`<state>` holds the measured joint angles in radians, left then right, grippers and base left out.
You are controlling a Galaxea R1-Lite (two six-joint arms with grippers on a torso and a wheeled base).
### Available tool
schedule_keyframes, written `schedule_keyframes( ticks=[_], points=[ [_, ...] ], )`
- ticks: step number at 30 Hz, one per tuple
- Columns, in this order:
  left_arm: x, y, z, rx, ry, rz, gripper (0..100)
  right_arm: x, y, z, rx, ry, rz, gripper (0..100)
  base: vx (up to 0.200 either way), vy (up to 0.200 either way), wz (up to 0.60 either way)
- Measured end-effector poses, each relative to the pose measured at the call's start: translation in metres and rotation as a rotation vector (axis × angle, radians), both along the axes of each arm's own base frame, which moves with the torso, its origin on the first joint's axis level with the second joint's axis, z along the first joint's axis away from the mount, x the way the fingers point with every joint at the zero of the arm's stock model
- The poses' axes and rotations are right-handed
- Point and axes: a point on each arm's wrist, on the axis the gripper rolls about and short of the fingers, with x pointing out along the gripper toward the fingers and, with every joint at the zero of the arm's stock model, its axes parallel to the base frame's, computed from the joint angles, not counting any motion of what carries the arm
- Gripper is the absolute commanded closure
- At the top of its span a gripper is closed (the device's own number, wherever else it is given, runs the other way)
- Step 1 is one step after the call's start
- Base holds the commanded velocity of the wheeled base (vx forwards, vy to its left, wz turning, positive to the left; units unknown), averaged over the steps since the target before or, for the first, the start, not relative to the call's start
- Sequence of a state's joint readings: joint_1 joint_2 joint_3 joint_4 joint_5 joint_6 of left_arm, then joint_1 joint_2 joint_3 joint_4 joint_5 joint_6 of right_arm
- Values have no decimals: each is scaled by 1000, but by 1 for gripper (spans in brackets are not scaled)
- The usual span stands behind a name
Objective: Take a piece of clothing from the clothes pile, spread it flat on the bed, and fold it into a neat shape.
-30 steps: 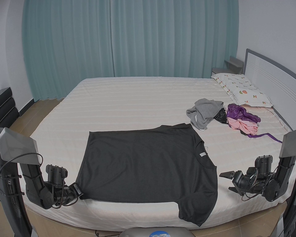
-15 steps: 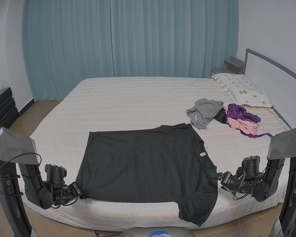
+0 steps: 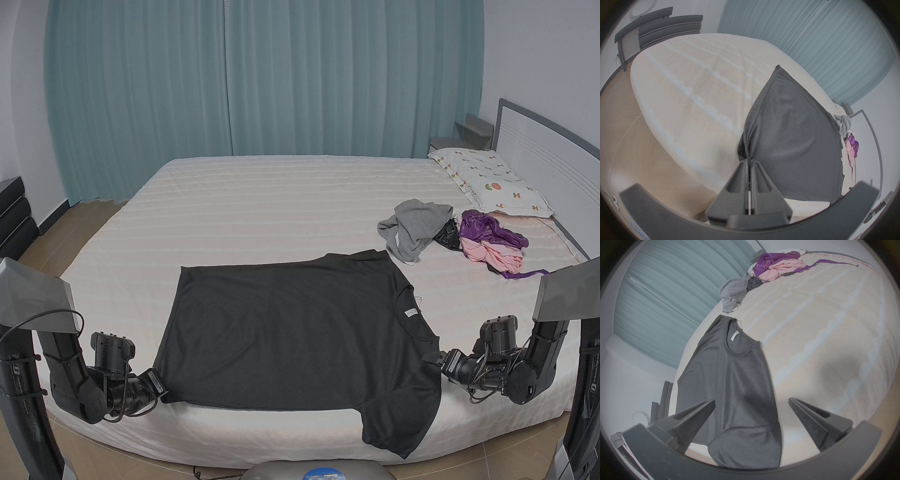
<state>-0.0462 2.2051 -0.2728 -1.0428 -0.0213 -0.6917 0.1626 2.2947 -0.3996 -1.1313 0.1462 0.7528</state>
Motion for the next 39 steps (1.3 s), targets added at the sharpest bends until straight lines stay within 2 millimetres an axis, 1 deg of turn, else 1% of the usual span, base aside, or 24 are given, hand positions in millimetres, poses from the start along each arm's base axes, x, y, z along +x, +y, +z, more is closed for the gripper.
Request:
schedule_keyframes(
  ticks=[3,7,8,12,18,23,28,34,35,39],
  points=[
    [0,0,0,0,0,0,100,1,-1,-1,-2,-1,-3,0,0,0,0],
    [0,0,0,0,0,0,100,5,3,-3,-3,-2,10,0,0,0,0],
    [0,0,0,0,0,0,100,6,4,-4,-4,3,13,100,0,0,0],
    [0,0,0,0,1,0,100,9,6,-8,-13,48,19,100,0,0,0],
    [1,1,0,-1,-1,4,100,13,7,-7,-21,41,13,100,0,0,0],
    [1,1,0,-1,-2,5,100,20,1,-4,-32,12,-10,100,0,0,0],
    [1,1,-1,0,0,5,100,31,-5,1,-35,-36,-25,100,0,0,0],
    [1,1,-2,-1,4,5,100,41,-6,4,-33,-65,-28,100,0,0,0],
    [1,1,-2,-1,4,5,100,42,-6,3,-33,-66,-27,0,0,0,0],
    [1,1,-2,-1,4,4,100,43,-5,1,-37,-69,-8,0,0,0,0]
  ],
)
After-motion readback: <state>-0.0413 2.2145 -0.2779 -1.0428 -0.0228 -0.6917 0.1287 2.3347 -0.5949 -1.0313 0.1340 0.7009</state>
